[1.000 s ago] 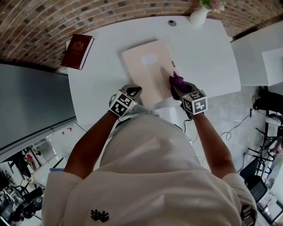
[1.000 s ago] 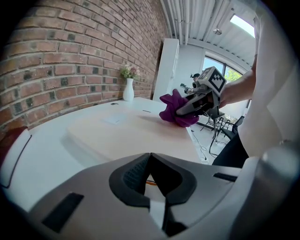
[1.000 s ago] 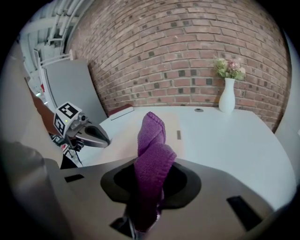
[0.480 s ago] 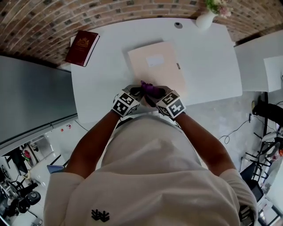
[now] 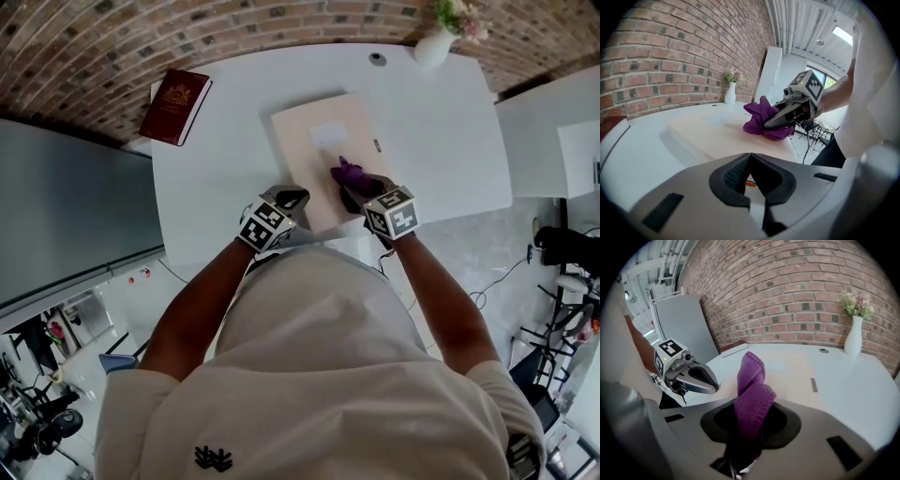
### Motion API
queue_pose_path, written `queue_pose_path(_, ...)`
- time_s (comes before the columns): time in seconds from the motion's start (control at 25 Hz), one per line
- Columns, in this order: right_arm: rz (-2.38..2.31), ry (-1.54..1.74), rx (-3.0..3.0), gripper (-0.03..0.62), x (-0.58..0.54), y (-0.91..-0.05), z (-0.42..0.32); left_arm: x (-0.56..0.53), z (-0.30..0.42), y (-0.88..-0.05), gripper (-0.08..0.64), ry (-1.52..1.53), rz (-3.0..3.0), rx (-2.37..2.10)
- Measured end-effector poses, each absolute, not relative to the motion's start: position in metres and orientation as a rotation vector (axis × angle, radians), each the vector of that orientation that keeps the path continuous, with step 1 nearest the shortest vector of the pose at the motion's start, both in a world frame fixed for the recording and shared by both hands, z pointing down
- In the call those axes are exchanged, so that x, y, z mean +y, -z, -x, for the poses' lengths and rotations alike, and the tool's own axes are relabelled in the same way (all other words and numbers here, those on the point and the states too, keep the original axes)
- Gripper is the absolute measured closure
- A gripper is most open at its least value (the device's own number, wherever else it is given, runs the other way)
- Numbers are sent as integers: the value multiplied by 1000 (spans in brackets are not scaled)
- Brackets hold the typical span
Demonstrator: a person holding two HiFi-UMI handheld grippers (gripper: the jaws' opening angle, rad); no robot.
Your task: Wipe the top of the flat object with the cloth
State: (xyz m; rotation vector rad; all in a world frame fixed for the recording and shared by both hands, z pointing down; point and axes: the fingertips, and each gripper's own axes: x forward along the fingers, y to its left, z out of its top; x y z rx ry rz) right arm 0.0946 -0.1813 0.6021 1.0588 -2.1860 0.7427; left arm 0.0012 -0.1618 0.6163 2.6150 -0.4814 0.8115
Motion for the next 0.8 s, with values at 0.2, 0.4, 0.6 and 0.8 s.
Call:
queue_pose_path(0.2, -1185, -730, -2122, 466, -198, -602, -148, -162, -3, -616, 535, -829, -2626, -479)
queue_pose_path(0.4, -1257, -722, -2048, 466, -209, -603, -188, -161, -5, -616, 535, -840, -2633, -473)
queue_pose_path(0.6, -1285, -717, -2007, 466, -216, -600, -199, -163, -5, -616, 535, -836, -2639, -470)
queue_pose_path(0.8, -1185, -695, -2111, 466, -218, -582, -149, -162, -4, -616, 535, -825, -2644, -479)
